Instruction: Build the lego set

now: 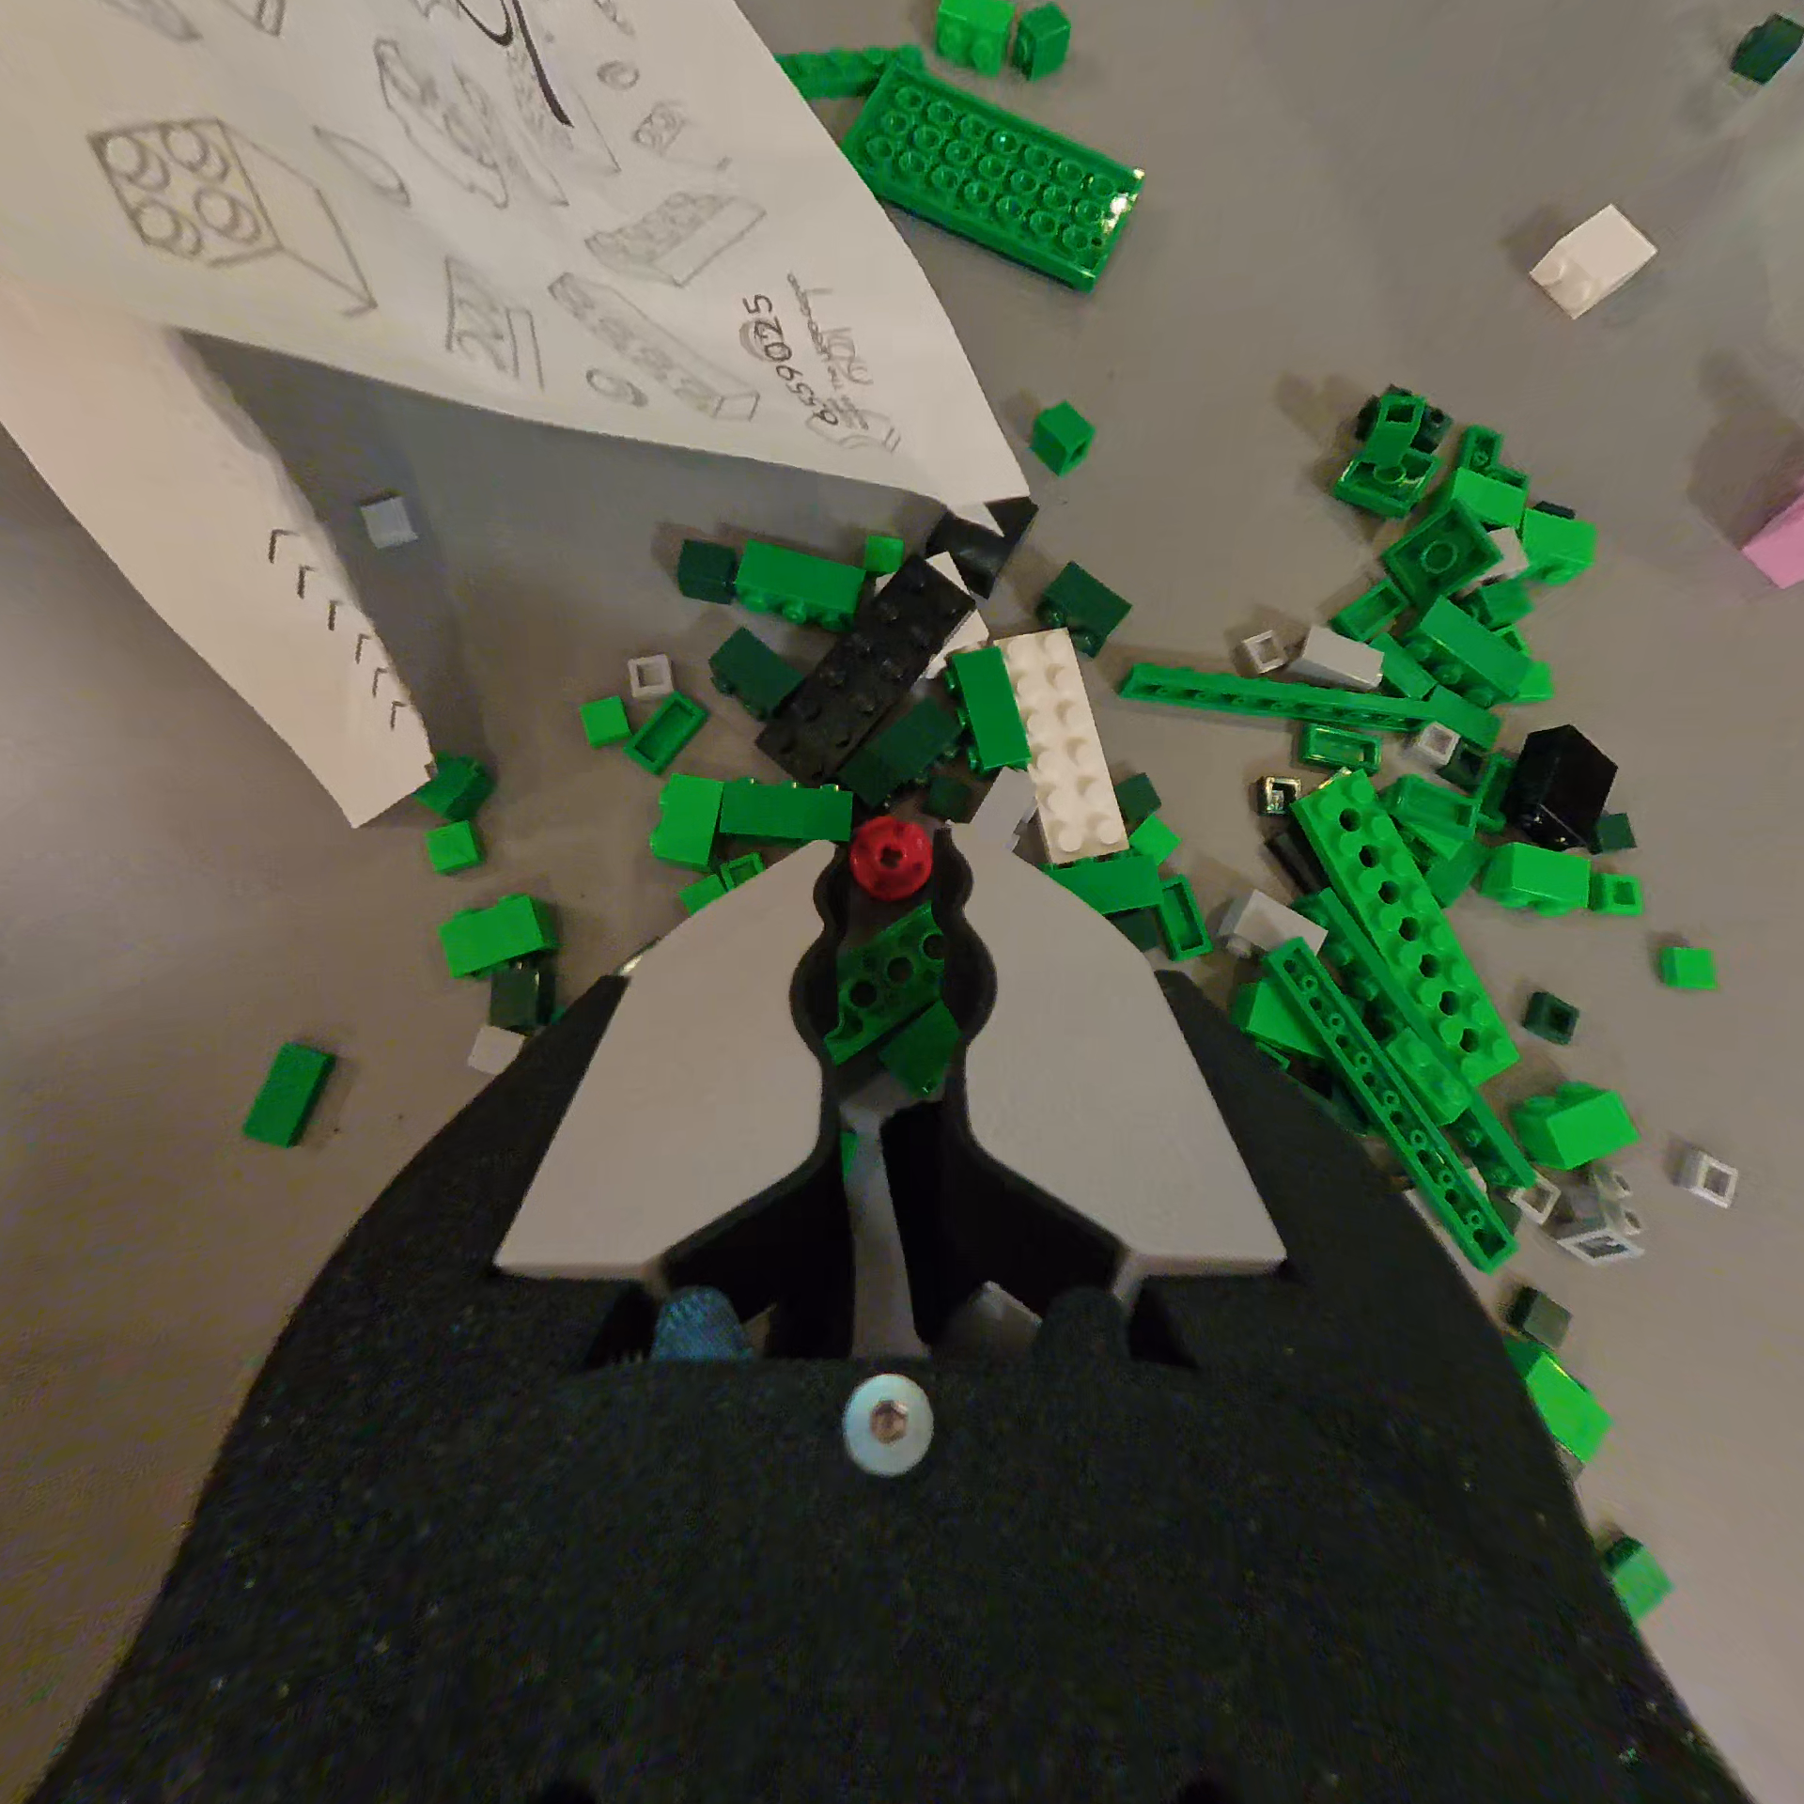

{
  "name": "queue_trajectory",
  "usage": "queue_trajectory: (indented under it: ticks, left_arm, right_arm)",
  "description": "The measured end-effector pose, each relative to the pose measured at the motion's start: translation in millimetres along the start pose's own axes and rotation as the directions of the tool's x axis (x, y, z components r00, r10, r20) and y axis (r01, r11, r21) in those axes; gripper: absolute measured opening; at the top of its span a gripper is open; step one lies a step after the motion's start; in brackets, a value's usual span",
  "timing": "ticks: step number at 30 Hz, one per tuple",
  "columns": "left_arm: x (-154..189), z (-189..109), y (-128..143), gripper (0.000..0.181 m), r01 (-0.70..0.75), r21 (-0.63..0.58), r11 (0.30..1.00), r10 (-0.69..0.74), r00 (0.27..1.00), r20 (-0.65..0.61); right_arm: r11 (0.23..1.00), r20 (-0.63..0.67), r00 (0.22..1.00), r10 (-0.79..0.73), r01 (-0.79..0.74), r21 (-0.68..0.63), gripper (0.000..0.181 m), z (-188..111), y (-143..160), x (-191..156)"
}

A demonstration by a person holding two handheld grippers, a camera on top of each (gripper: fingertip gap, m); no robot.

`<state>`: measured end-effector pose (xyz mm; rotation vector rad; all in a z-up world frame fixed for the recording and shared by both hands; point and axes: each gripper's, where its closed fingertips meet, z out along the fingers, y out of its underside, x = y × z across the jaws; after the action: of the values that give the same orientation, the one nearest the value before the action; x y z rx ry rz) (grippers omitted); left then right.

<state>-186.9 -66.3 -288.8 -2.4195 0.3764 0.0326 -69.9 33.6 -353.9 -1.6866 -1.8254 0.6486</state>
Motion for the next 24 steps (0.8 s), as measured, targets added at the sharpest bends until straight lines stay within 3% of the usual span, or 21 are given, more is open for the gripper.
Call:
queue_trajectory:
  ticks: [11,22,24]
  left_arm:
    - [-2,-1,0,0.000,0.005,0.008,1.000,-0.005,1.000,0.002]
    - [-8,-3,-4,0.000,-0.005,0.041,0.999,0.004,1.000,0.027]
    - [-11,-4,-8,0.000,-0.011,0.067,0.998,0.008,0.999,0.040]
  right_arm:
    - [0.987,-0.159,0.976,-0.149,0.157,0.044,0.016,-11,-13,10]
    - [0.997,-0.065,0.995,-0.080,0.079,-0.014,0.017,-4,3,4]
    - [0.998,-0.064,0.996,-0.063,0.062,-0.018,0.027,-6,3,5]
